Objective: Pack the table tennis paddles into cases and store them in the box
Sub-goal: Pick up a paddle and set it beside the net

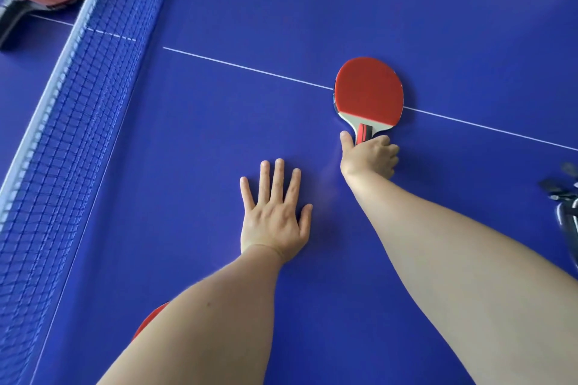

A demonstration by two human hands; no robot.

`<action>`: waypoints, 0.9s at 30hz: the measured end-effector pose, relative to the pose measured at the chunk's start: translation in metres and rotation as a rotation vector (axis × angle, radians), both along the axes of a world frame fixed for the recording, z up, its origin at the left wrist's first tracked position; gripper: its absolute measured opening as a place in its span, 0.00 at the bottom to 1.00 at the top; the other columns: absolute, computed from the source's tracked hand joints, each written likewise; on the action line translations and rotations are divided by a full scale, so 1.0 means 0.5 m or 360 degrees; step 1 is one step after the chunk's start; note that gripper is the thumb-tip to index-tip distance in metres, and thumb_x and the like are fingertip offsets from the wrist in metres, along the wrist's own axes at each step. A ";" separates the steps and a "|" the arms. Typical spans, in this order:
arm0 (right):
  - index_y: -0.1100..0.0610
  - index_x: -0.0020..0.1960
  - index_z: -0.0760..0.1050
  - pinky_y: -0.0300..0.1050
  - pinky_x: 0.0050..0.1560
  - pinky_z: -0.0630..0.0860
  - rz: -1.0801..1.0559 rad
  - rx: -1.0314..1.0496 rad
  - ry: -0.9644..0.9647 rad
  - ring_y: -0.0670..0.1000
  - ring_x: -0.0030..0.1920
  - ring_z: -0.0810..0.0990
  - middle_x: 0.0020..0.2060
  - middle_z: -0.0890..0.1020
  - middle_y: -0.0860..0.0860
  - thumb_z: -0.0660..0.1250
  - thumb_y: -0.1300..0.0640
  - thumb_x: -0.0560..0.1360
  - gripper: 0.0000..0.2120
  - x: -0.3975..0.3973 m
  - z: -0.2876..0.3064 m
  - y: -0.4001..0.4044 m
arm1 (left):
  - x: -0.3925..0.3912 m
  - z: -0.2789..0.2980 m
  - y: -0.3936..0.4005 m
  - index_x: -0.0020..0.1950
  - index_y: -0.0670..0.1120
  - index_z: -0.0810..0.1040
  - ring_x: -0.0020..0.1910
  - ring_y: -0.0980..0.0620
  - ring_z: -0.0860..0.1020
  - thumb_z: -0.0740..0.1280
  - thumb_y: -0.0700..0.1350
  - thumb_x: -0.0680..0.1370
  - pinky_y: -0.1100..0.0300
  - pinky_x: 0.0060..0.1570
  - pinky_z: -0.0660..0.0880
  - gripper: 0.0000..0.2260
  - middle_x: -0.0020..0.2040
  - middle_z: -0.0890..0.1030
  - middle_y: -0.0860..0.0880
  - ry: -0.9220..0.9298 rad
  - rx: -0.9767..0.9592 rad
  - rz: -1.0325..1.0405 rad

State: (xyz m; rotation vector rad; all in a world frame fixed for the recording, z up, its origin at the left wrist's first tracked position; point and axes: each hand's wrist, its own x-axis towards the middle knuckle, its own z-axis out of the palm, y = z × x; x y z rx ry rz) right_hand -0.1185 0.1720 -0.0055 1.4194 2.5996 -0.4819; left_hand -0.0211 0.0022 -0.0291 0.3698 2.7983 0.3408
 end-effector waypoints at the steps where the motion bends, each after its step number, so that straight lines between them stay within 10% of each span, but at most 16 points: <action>1: 0.61 0.67 0.64 0.56 0.60 0.70 -0.0041 -0.0040 0.0031 0.61 0.65 0.69 0.65 0.69 0.59 0.63 0.35 0.75 0.34 -0.006 0.001 0.001 | 0.000 0.000 -0.001 0.81 0.51 0.47 0.79 0.44 0.37 0.47 0.60 0.81 0.35 0.74 0.38 0.30 0.81 0.43 0.47 0.0005 0.0002 0.0000; 9: 0.63 0.67 0.64 0.55 0.57 0.72 -0.0138 -0.0171 0.0194 0.61 0.65 0.72 0.65 0.71 0.59 0.62 0.47 0.80 0.24 -0.021 0.004 0.003 | 0.000 -0.002 0.000 0.81 0.51 0.48 0.79 0.43 0.38 0.47 0.59 0.81 0.35 0.74 0.38 0.30 0.81 0.44 0.46 0.0015 0.0003 0.0001; 15: 0.62 0.60 0.63 0.49 0.38 0.68 0.0031 -0.0241 0.0298 0.59 0.41 0.74 0.42 0.72 0.50 0.59 0.48 0.82 0.18 0.061 0.034 0.005 | 0.001 0.001 0.001 0.81 0.51 0.47 0.79 0.44 0.36 0.47 0.60 0.81 0.35 0.74 0.37 0.30 0.81 0.43 0.47 0.0012 -0.0005 0.0004; 27: 0.58 0.56 0.64 0.54 0.36 0.75 0.0267 -0.0303 0.0459 0.59 0.40 0.76 0.42 0.76 0.52 0.61 0.46 0.81 0.16 0.359 0.101 -0.013 | 0.023 0.014 -0.007 0.80 0.51 0.53 0.80 0.45 0.42 0.50 0.58 0.81 0.40 0.76 0.41 0.28 0.81 0.48 0.46 0.0037 -0.0022 0.0015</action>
